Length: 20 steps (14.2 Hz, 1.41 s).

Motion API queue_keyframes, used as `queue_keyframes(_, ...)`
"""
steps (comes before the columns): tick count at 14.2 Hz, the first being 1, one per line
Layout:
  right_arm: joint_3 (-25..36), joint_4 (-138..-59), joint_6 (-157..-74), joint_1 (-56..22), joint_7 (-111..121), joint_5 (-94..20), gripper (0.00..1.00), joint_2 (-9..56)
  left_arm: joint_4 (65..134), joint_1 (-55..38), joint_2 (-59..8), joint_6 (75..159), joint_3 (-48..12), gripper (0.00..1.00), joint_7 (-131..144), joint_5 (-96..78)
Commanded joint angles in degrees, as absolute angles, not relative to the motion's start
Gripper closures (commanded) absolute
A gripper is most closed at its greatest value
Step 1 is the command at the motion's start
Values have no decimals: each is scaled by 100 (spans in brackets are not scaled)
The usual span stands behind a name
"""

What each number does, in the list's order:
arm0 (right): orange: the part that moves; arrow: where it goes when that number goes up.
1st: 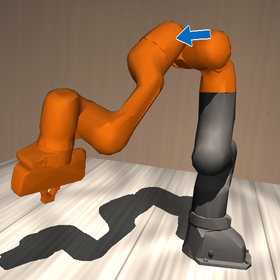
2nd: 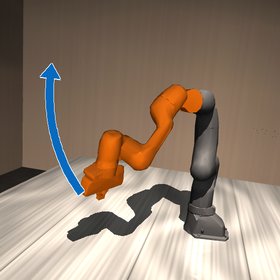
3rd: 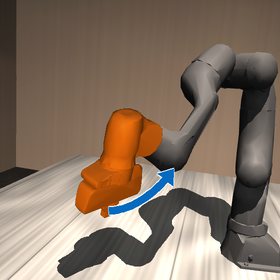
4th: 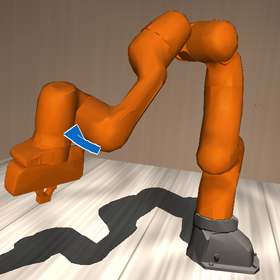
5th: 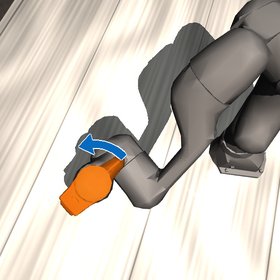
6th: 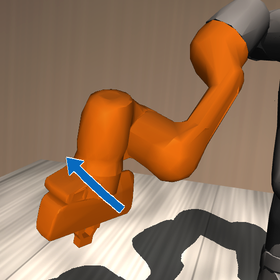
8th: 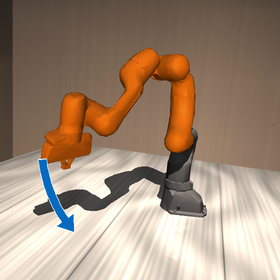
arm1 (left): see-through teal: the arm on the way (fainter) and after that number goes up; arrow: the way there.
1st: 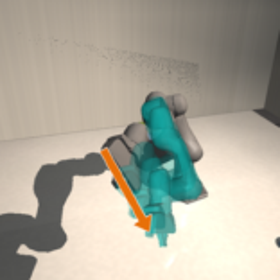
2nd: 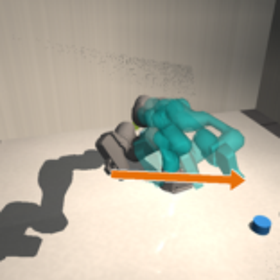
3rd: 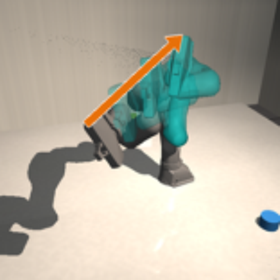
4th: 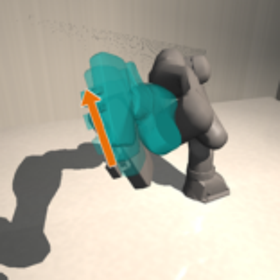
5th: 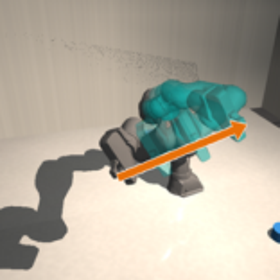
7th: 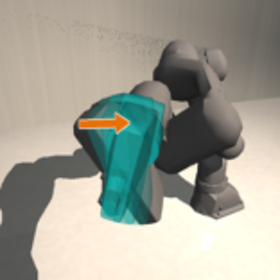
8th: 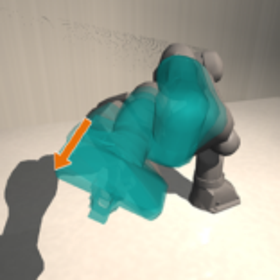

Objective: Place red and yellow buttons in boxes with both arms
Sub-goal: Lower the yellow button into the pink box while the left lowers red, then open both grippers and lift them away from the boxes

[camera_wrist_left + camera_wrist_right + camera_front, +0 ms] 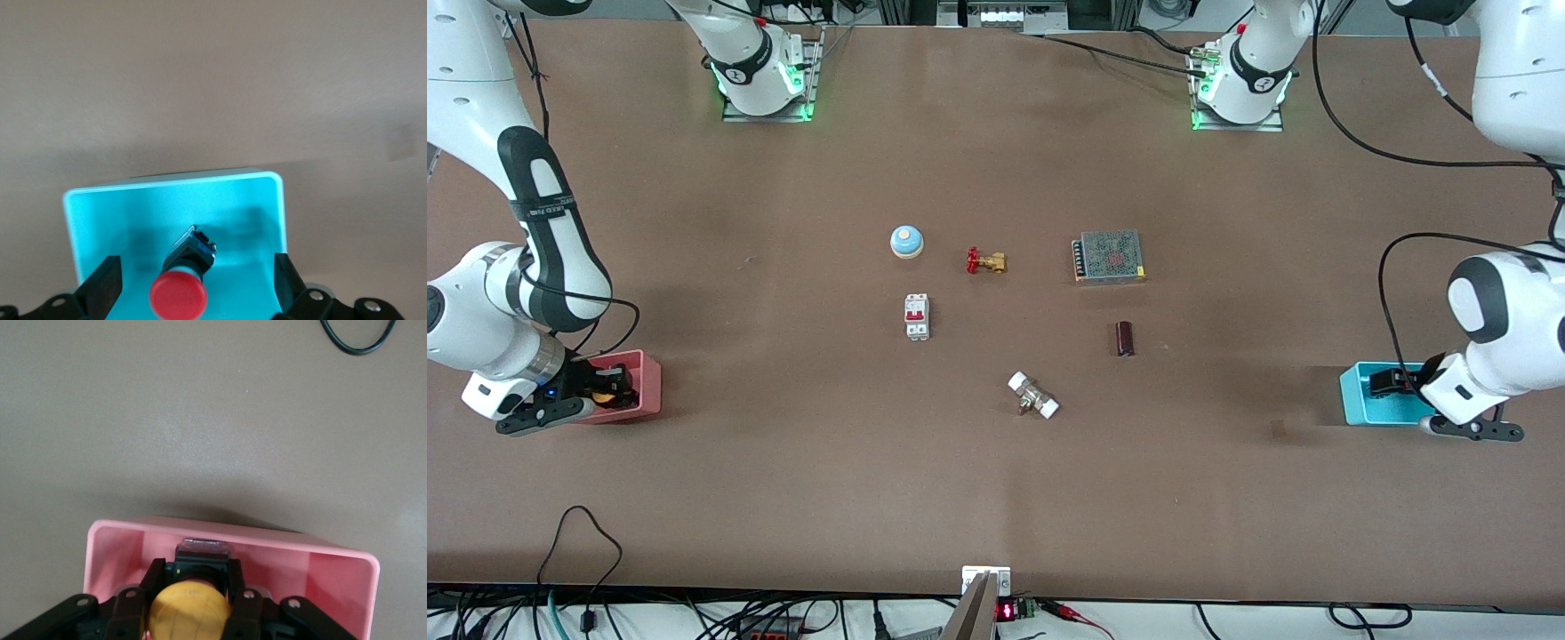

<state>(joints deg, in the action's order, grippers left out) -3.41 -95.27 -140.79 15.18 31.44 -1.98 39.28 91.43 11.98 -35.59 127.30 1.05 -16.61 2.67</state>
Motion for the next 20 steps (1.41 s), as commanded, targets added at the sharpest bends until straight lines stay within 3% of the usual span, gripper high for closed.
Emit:
queue_keyframes(1,-352,-9598,-14106,1512,3111,-299,50,3867,8870,1003,-3051,11965,88,0,-1714,246)
queue_keyframes(6,-352,-9589,-14115,1512,3111,-299,21,3894,7605,555,-2646,9796,70,0,-1495,342)
queue_keyframes(11,-352,-9580,-13880,1529,3182,-290,17,3666,7304,202,-1944,8378,62,0,-1029,422)
queue_keyframes(13,-352,-9563,-13476,1521,3155,-290,17,3420,7801,185,-1392,8550,105,0,-898,221)
queue_keyframes(16,-352,-9527,-12843,1512,3129,-273,17,3060,9865,141,-30,10024,105,0,-695,158)
queue_keyframes(18,-360,-9527,-12439,1486,3129,-255,2,2674,10239,149,394,10256,97,0,-511,150)
queue_keyframes(20,-527,-9536,-11702,1477,3068,-237,0,2112,10231,149,422,10222,97,0,-571,141)
